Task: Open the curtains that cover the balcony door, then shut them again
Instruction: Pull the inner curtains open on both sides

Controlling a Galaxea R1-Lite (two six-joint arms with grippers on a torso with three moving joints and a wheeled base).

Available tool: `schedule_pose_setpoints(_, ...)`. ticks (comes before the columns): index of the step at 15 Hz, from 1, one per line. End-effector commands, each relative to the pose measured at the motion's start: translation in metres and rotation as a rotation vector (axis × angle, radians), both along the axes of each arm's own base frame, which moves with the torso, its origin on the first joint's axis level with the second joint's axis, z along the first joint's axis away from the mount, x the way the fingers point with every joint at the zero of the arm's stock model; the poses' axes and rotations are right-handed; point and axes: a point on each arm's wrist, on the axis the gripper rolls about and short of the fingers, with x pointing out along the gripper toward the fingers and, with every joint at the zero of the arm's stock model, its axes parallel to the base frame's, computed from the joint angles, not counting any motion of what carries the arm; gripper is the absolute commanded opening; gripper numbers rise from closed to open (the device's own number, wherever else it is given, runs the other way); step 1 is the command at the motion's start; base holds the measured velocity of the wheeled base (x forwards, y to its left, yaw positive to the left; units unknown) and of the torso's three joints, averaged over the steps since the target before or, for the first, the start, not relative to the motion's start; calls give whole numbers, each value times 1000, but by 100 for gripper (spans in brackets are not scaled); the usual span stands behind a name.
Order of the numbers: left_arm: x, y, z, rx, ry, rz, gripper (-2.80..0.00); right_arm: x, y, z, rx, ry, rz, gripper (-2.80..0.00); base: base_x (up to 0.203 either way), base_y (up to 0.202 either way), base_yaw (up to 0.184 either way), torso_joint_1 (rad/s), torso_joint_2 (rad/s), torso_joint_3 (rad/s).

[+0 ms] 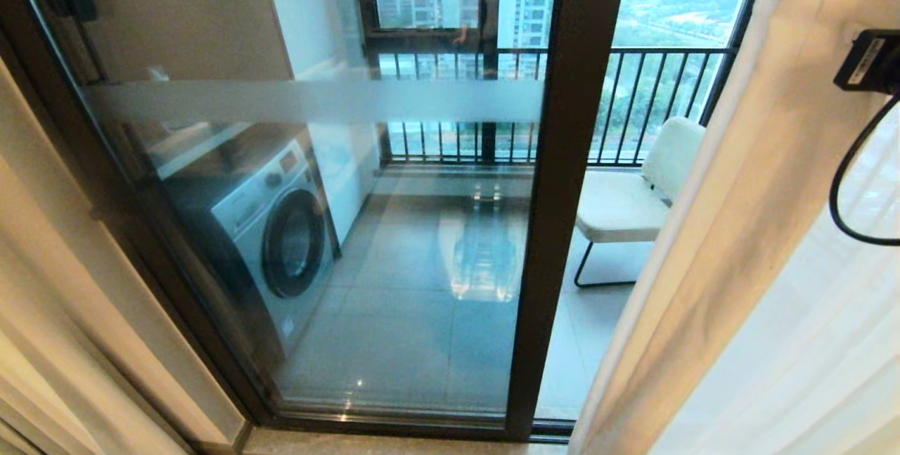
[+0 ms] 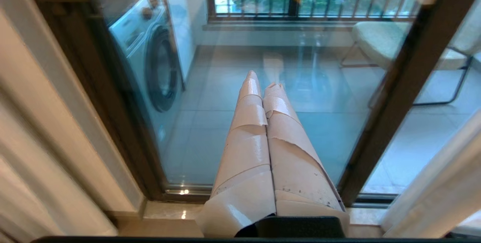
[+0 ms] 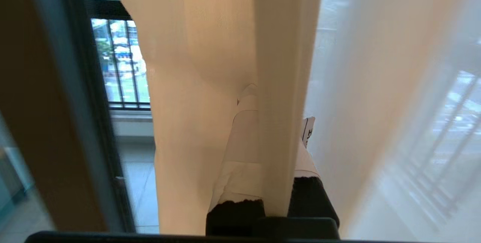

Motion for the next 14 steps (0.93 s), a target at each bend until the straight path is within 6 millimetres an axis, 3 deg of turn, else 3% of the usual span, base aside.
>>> schedule_pose_setpoints(1, 0, 0, 0, -1, 0, 1, -280, 1, 0, -1, -1, 3, 0, -280, 0, -193, 1, -2, 5, 5)
schedule_pose_setpoints(14, 0, 0, 0, -1, 0, 1, -280, -3, 0, -6, 0, 18, -3, -280, 0, -190, 1, 3, 3, 3)
